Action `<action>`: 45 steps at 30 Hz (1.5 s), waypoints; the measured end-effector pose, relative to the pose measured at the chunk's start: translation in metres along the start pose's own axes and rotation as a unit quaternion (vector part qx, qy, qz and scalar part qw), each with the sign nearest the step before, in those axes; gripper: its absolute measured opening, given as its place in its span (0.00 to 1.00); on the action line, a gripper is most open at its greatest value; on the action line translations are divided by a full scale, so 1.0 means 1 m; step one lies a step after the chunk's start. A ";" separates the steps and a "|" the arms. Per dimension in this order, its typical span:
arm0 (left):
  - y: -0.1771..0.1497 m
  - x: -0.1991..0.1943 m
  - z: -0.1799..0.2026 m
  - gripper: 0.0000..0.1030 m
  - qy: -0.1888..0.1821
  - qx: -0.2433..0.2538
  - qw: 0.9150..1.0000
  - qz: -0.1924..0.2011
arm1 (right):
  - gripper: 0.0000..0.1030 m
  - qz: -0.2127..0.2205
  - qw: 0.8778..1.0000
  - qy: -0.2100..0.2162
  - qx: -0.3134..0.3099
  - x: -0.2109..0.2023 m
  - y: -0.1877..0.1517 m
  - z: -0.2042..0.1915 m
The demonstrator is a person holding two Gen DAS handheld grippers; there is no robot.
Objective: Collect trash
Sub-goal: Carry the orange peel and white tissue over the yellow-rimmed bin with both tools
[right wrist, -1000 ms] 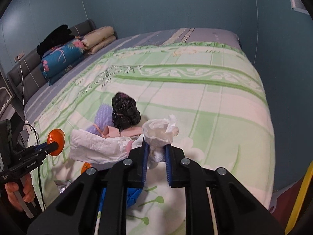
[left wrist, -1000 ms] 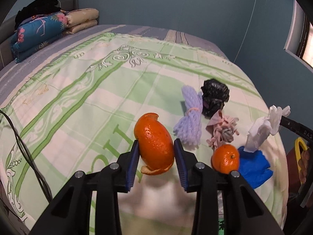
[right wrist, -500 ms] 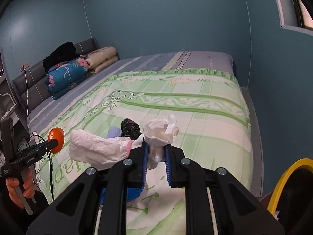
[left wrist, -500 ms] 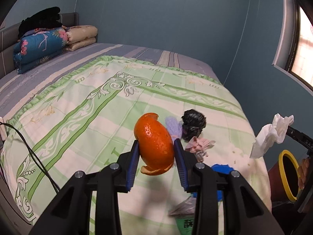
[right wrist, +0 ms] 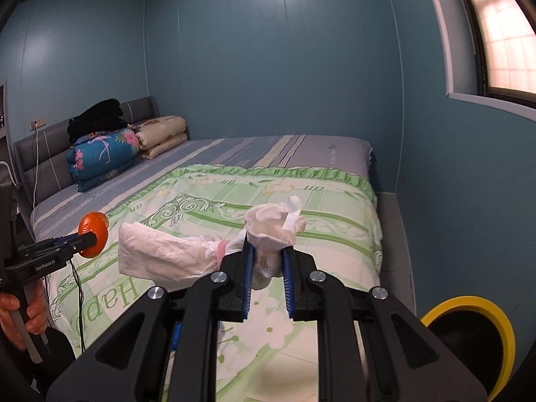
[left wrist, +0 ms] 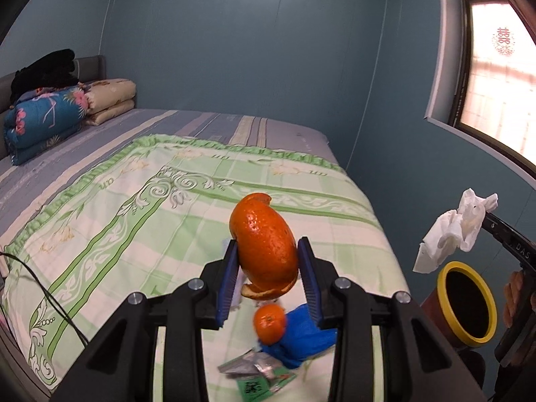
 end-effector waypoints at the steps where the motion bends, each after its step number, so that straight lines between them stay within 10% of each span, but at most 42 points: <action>1: 0.004 -0.004 0.008 0.32 -0.007 0.002 1.000 0.005 | 0.14 0.006 1.000 -0.004 0.002 -0.007 0.002 0.004; 45: -0.005 -0.050 0.314 0.33 -0.221 0.174 0.959 0.034 | 0.14 0.071 0.973 -0.203 0.079 -0.169 -0.039 0.187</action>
Point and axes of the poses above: each gripper's, at about its wrist camera, not at the fingertips, and x roughly the way its jaws point, z to its right, y to its top, the point moved 8 cm from there along x, roughly the way its jaws point, and after that the axes turned 10 degrees about y, right-handed, at the moved point
